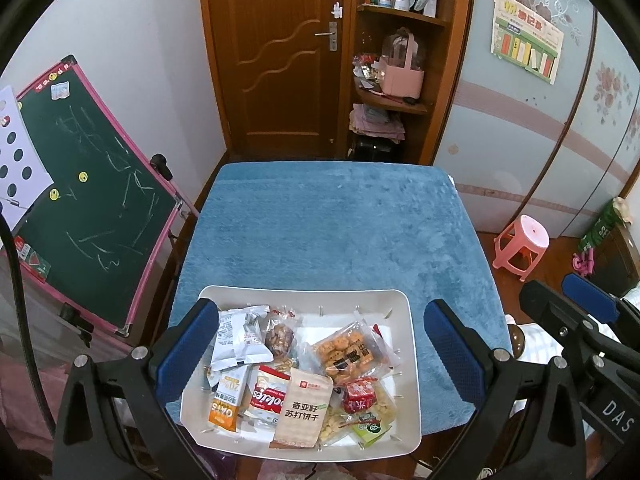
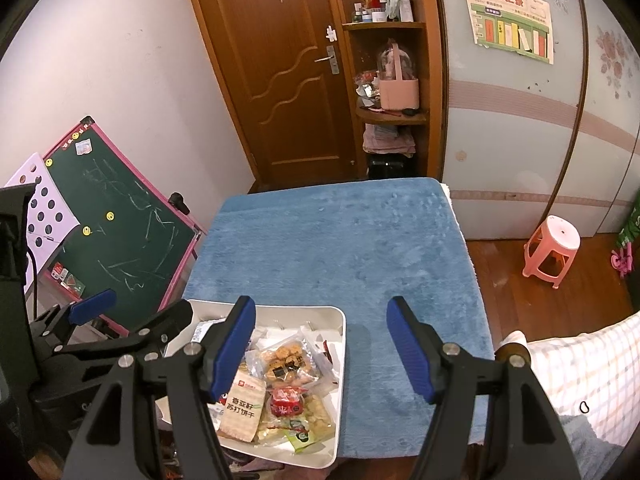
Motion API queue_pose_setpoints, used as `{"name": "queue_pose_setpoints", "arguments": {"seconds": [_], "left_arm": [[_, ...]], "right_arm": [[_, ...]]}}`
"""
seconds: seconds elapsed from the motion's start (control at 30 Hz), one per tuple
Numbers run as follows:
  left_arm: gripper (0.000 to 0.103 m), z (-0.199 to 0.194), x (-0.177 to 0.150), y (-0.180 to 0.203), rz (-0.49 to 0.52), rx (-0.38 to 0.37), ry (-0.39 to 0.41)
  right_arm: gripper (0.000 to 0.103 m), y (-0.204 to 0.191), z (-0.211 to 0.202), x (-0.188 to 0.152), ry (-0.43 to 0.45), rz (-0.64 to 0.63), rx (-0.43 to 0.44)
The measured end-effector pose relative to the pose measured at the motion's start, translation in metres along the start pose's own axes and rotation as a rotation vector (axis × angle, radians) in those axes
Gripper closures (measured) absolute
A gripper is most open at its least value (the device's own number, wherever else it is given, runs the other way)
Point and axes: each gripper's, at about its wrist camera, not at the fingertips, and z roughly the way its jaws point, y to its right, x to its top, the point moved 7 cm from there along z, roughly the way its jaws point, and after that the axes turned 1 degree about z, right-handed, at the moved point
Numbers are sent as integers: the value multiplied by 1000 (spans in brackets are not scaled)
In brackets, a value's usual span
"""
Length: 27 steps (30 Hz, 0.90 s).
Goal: Organize snacks
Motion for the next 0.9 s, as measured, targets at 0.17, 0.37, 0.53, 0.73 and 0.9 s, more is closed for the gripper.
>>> {"name": "queue_pose_setpoints", "arguments": {"seconds": [0.17,0.37,0.53,0.73,0.9], "left_arm": [[1,0,-1,1,0,0,-1],[1,-2,-2,1,1,1,0],[1,-1,-2,1,1,1,-1],[1,-1,-2,1,1,1,0],[1,-1,-2,2,4,1,0]], "right_arm": [[34,0,0,0,-1,2,2],[34,0,-1,0,1,5,2],[34,1,-1,0,0,4,2],[34,2,-1,0,0,4,5],[34,3,-1,0,0,4,4]]}}
